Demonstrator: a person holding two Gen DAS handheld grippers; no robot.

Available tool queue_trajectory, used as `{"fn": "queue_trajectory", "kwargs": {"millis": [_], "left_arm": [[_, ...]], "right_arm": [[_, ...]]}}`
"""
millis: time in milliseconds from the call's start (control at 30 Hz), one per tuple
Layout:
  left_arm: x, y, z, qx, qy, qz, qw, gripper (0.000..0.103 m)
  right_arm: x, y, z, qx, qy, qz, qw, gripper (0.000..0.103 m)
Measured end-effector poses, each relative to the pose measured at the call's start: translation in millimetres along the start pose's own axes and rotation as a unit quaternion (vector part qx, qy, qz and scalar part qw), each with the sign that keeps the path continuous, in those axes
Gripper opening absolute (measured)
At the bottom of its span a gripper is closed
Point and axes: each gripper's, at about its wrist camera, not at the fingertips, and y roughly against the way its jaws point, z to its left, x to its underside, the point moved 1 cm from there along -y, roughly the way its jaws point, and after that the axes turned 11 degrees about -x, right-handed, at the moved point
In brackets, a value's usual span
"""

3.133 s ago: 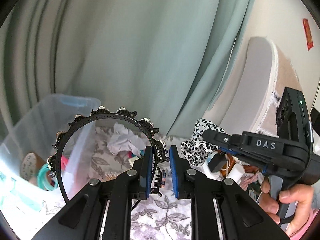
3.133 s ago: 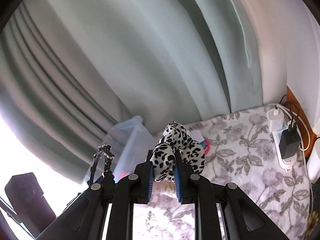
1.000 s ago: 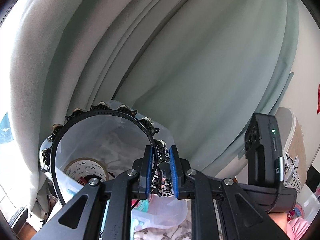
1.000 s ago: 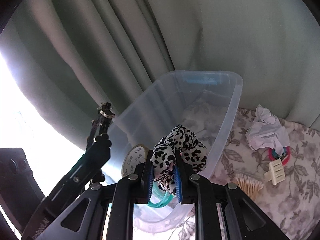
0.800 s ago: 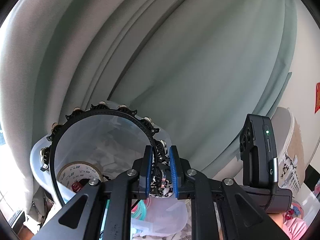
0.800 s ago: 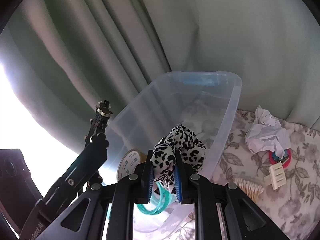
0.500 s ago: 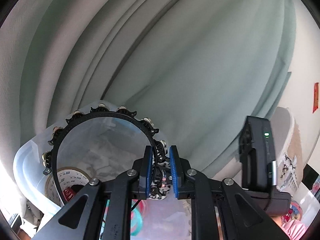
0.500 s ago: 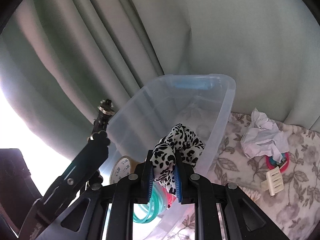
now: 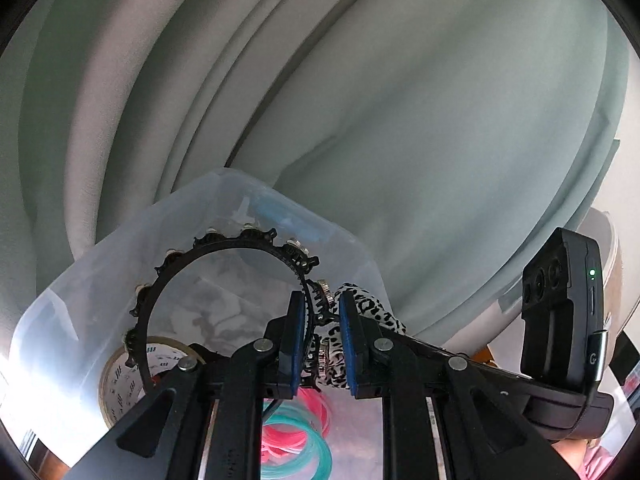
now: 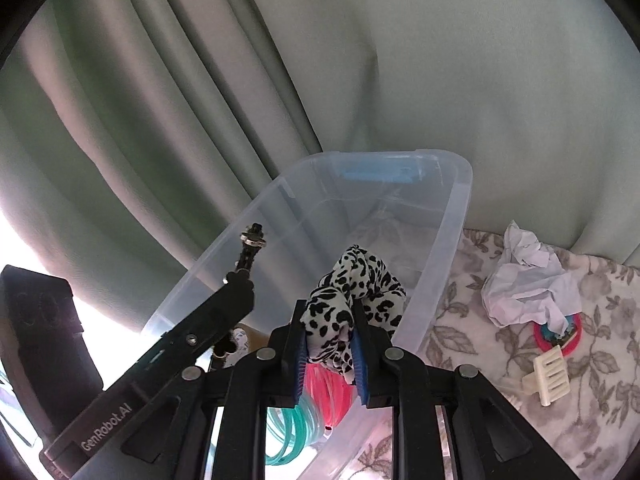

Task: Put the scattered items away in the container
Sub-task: 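Open the left tool dropping the headband while the right tool releases the scrunchie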

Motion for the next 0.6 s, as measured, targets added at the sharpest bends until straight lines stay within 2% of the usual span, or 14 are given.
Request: {"fn": "queue_trajectory", "kwargs": {"millis": [67,233,600], "left_arm": [[0.1,-0.9,0.4,-0.002,-0.001,0.0,1.0,0.017],[-4.3,-1.7,-1.3,-0.012,-0.004,-0.001,0.9999,0.017],[-9.6,0.1,-13.5,-0.029,-0.015,-0.003,0.9995,0.018]], "right_arm": [[-0.2,0.7,1.4,0.002,0.001,0.0,1.0,0.024],[1.3,-0.1,7.0,0.013,0.012,-0.001,1.0,0.038],[5.2,14.3,8.9,0.018,-0.001,-0.011,1.0,0.043]]}}
